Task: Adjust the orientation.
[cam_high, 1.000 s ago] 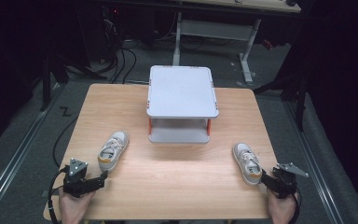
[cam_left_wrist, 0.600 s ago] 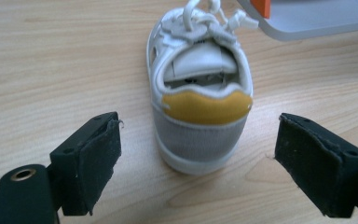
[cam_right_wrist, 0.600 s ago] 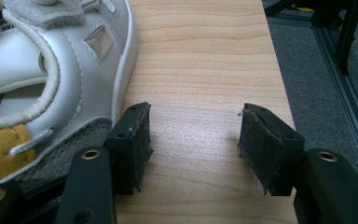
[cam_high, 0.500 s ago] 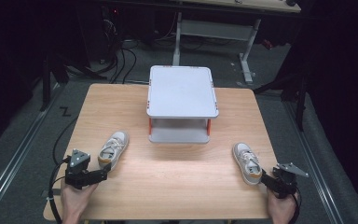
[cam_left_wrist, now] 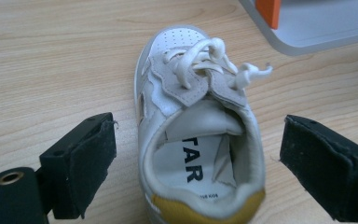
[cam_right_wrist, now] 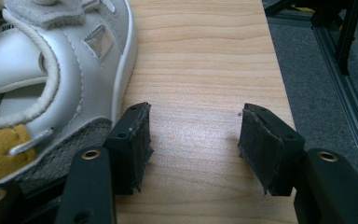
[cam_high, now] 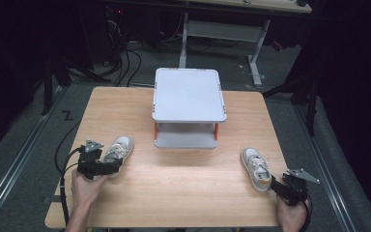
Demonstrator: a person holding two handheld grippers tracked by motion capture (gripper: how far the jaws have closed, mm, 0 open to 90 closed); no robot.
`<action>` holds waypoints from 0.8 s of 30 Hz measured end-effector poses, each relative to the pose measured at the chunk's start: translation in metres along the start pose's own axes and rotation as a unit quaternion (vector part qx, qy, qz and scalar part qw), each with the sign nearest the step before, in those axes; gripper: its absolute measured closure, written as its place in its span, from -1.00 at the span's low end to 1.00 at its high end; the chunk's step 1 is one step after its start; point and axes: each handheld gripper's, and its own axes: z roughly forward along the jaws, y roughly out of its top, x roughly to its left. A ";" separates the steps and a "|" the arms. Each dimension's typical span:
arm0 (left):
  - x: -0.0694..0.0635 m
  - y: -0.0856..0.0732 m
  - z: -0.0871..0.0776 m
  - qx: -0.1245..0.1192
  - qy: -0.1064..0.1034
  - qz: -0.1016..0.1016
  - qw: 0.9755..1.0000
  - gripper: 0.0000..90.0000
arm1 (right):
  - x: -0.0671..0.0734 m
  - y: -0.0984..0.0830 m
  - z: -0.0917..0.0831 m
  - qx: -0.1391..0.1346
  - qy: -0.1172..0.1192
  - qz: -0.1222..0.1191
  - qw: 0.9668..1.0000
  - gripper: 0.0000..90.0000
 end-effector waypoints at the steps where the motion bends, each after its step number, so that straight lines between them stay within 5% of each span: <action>1: 0.000 0.001 0.002 0.004 -0.001 -0.001 1.000 -0.75 | 0.000 0.000 0.000 0.000 0.000 0.000 1.000 -0.04; 10: 0.000 0.004 0.015 0.028 0.009 -0.005 1.000 -0.60 | 0.000 0.000 0.000 0.000 0.000 0.000 1.000 -0.04; 24: -0.009 0.005 0.012 0.031 0.035 0.000 0.999 -0.30 | 0.000 0.000 0.000 0.000 0.000 0.000 1.000 -0.04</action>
